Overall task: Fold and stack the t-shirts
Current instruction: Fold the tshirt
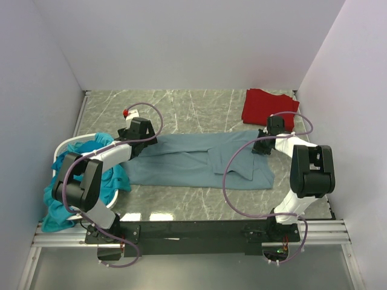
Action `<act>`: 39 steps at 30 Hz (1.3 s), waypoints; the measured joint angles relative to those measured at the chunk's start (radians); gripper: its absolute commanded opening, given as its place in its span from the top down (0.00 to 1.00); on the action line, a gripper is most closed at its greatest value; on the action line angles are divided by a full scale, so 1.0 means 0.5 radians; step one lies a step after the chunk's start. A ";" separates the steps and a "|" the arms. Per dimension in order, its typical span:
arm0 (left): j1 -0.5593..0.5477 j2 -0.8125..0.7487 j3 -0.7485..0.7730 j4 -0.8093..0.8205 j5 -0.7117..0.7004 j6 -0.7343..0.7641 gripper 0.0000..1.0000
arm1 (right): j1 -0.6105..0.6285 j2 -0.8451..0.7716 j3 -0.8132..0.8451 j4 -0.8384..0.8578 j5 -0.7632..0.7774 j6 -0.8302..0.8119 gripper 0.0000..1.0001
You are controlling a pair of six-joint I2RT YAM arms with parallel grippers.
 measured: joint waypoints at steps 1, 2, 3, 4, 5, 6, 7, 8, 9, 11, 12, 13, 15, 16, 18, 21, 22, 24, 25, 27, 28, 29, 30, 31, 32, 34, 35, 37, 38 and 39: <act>0.000 0.000 0.000 0.000 0.000 0.000 0.02 | -0.006 0.000 -0.001 -0.001 0.002 0.000 1.00; 0.000 0.000 0.000 0.000 0.000 0.000 0.03 | -0.011 -0.001 -0.001 -0.002 0.004 0.001 1.00; 0.000 0.000 0.000 0.000 0.000 0.000 0.03 | -0.024 -0.002 -0.001 -0.005 0.006 0.001 1.00; 0.000 0.000 0.000 0.000 -0.001 0.000 0.03 | -0.034 -0.005 -0.002 -0.011 0.008 0.002 1.00; 0.000 0.000 0.000 0.000 -0.001 0.000 0.02 | -0.049 -0.013 -0.008 -0.014 0.011 0.001 1.00; 0.000 0.000 0.000 0.000 -0.001 -0.001 0.02 | -0.064 -0.024 -0.017 -0.020 0.020 0.001 1.00; 0.000 0.000 0.000 0.000 -0.002 -0.001 0.03 | -0.077 -0.033 -0.026 -0.025 0.030 0.001 1.00; 0.000 0.002 0.000 -0.001 -0.006 -0.002 0.02 | -0.092 -0.043 -0.033 -0.034 0.045 0.000 1.00; 0.000 0.005 0.002 -0.001 -0.008 -0.004 0.02 | -0.105 -0.051 -0.042 -0.038 0.057 0.000 1.00; 0.000 0.022 0.012 -0.002 -0.023 -0.008 0.02 | -0.129 -0.071 -0.062 -0.045 0.079 0.000 1.00; 0.000 0.035 0.021 -0.004 -0.026 -0.008 0.02 | -0.138 -0.078 -0.067 -0.050 0.091 0.000 1.00; 0.000 0.048 0.027 -0.004 -0.034 -0.008 0.02 | -0.145 -0.085 -0.075 -0.050 0.099 0.001 1.00; 0.000 0.076 0.049 -0.008 -0.056 -0.008 0.03 | -0.153 -0.093 -0.083 -0.053 0.111 0.002 1.00; 0.000 0.090 0.061 -0.007 -0.068 -0.009 0.03 | -0.155 -0.097 -0.087 -0.053 0.124 0.002 1.00; 0.006 0.118 0.091 -0.008 -0.092 -0.009 0.05 | -0.156 -0.101 -0.089 -0.053 0.140 0.001 1.00; 0.030 0.166 0.150 -0.007 -0.113 -0.013 0.08 | -0.156 -0.111 -0.094 -0.058 0.151 0.001 1.00; 0.043 0.181 0.167 -0.006 -0.113 -0.015 0.10 | -0.156 -0.112 -0.096 -0.058 0.153 0.001 1.00; 0.079 0.218 0.206 -0.007 -0.112 -0.028 0.13 | -0.157 -0.118 -0.104 -0.059 0.156 0.001 1.00; 0.095 0.233 0.220 -0.005 -0.111 -0.034 0.16 | -0.157 -0.121 -0.107 -0.059 0.159 0.001 1.00; 0.128 0.273 0.253 -0.015 -0.110 -0.053 0.19 | -0.159 -0.123 -0.110 -0.057 0.159 0.001 1.00; 0.146 0.300 0.273 -0.021 -0.108 -0.057 0.23 | -0.160 -0.124 -0.111 -0.057 0.159 0.001 1.00; 0.154 0.316 0.285 -0.026 -0.103 -0.062 0.25 | -0.162 -0.125 -0.111 -0.058 0.159 0.001 1.00; 0.163 0.337 0.307 -0.042 -0.095 -0.064 0.26 | -0.163 -0.126 -0.113 -0.058 0.159 0.001 1.00; 0.169 0.364 0.330 -0.050 -0.080 -0.066 0.29 | -0.164 -0.127 -0.113 -0.058 0.159 0.001 1.00; 0.172 0.390 0.353 -0.063 -0.068 -0.067 0.31 | -0.165 -0.129 -0.114 -0.059 0.159 0.001 1.00; 0.174 0.439 0.395 -0.089 -0.047 -0.069 0.41 | -0.165 -0.129 -0.114 -0.059 0.159 0.001 1.00; 0.175 0.466 0.421 -0.108 -0.034 -0.072 0.45 | -0.165 -0.129 -0.114 -0.059 0.159 0.001 1.00; 0.177 0.520 0.472 -0.137 -0.019 -0.081 0.55 | -0.165 -0.130 -0.114 -0.059 0.159 0.000 1.00; 0.180 0.543 0.491 -0.139 -0.011 -0.089 0.58 | -0.165 -0.132 -0.115 -0.060 0.160 0.001 1.00; 0.184 0.555 0.499 -0.144 -0.005 -0.091 0.65 | -0.165 -0.134 -0.115 -0.061 0.161 0.000 1.00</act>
